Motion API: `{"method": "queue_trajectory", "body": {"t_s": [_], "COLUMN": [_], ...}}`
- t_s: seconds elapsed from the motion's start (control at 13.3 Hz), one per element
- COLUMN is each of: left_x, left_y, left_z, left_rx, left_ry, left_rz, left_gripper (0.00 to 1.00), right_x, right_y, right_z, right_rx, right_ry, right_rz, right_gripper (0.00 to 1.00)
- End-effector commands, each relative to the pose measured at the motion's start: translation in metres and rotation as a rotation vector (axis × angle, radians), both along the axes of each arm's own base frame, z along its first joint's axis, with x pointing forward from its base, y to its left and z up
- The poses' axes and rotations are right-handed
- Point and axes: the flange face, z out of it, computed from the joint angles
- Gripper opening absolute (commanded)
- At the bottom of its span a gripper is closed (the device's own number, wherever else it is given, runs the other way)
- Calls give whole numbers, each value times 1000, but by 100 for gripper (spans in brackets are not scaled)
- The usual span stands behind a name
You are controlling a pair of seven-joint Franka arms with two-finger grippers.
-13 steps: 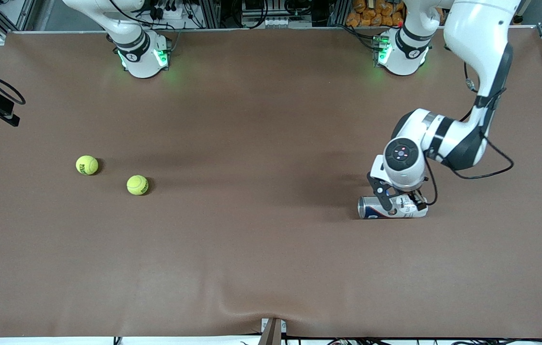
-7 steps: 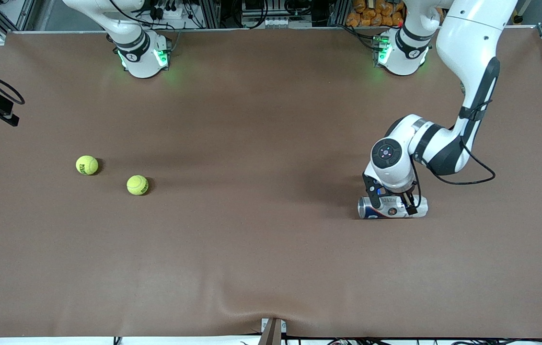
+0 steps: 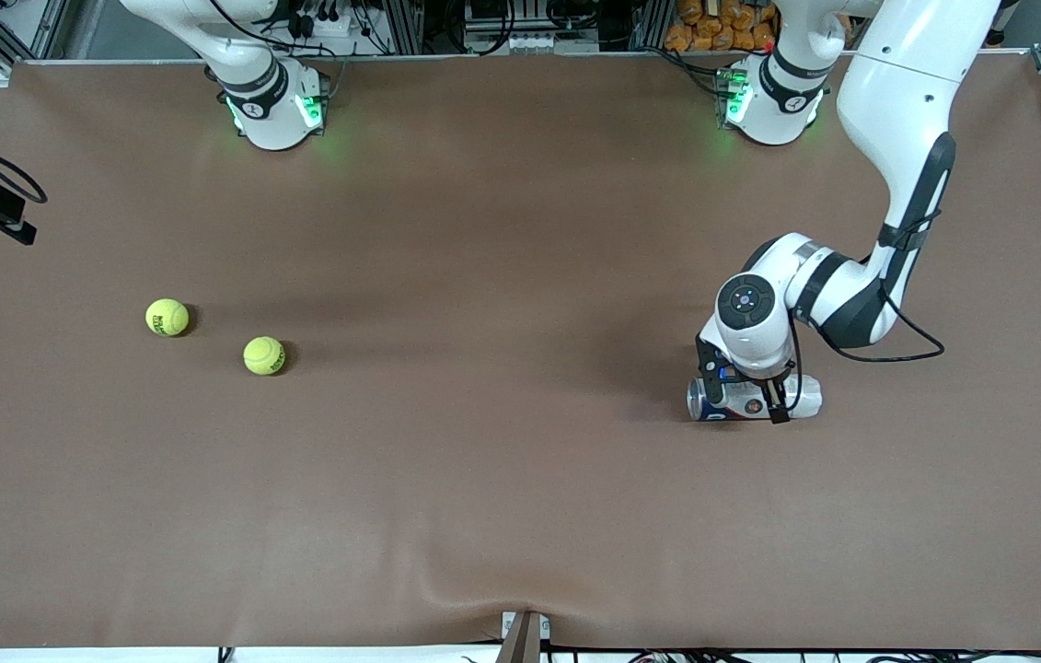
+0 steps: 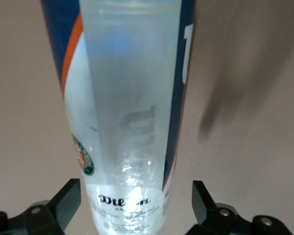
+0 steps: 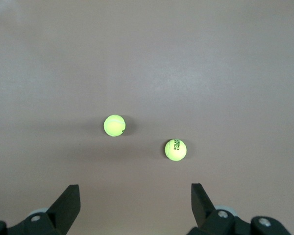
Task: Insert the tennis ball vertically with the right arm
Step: 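Lower the left gripper and grasp the tube at its closed end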
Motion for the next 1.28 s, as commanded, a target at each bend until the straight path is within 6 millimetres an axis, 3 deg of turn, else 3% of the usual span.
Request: {"method": "queue_trajectory", "body": {"t_s": [0.0, 0.53, 0.9, 1.21], "left_x": [7, 7, 6, 8], "left_y": [1, 4, 6, 2], "left_z": [-6, -27, -32, -27], "left_rx": [10, 39, 50, 43], "left_ry": [-10, -4, -19, -30], "left_rz": [-36, -60, -39, -37], "left_gripper": [100, 100, 73, 72], "right_x": [1, -1, -1, -1], "right_y": [-8, -7, -5, -5], "right_z": [3, 2, 2, 2], "right_rx": [9, 12, 12, 13], "right_ry": [3, 21, 23, 24], "right_rz": [-3, -6, -1, -1], "right_gripper": [100, 100, 100, 100]}}
